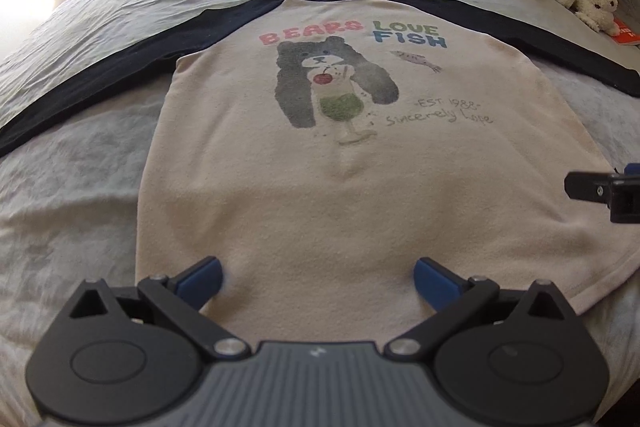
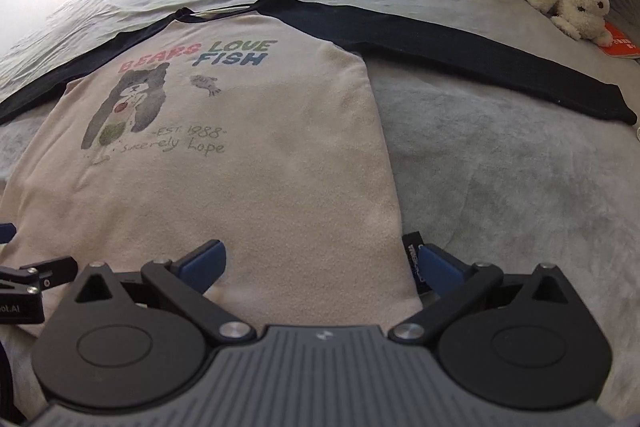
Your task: Fold clothes
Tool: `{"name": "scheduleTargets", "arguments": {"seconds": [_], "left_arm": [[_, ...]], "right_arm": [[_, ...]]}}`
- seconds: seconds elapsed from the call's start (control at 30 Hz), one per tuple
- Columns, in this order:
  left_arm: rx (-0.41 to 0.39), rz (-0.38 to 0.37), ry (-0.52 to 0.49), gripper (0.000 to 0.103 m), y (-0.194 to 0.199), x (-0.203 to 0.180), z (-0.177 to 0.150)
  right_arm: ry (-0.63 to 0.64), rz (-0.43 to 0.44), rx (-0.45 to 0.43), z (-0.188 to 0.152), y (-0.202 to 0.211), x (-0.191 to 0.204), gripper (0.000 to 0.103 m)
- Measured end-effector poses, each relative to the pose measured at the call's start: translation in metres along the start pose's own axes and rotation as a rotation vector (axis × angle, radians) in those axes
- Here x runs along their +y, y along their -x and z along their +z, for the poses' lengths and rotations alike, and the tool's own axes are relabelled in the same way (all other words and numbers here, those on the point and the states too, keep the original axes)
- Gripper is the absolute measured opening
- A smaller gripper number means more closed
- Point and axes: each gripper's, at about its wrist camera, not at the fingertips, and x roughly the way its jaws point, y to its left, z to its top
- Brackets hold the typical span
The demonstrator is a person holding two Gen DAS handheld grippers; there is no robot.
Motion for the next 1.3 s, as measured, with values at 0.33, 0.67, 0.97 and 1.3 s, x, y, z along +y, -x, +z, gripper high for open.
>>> {"name": "scheduleTargets", "arguments": {"seconds": [0.33,0.67,0.97,1.3], "left_arm": [[0.058,-0.100,0.086,0.102,0.003,-0.020,0.037],[0.044,-0.080,0.040,0.102,-0.007,-0.046,0.077],[0.051,-0.100,0.054,0.102,-0.021,-0.052,0.107],[0.068,-0.119,0.049,0.102,-0.038,-0.048,0.128]], "right_arm": [[-0.043,0.003,-0.094,0.063,0.014,-0.025,0.103],[-0.287,-0.020,-0.107,0.092,-0.013,-0.098,0.103],[-0.521,-0.074,-0.102,0.098,-0.029,-0.157,0.103],[-0.686,-0.128,-0.173,0.093,-0.046,-0.208,0.103]]}}
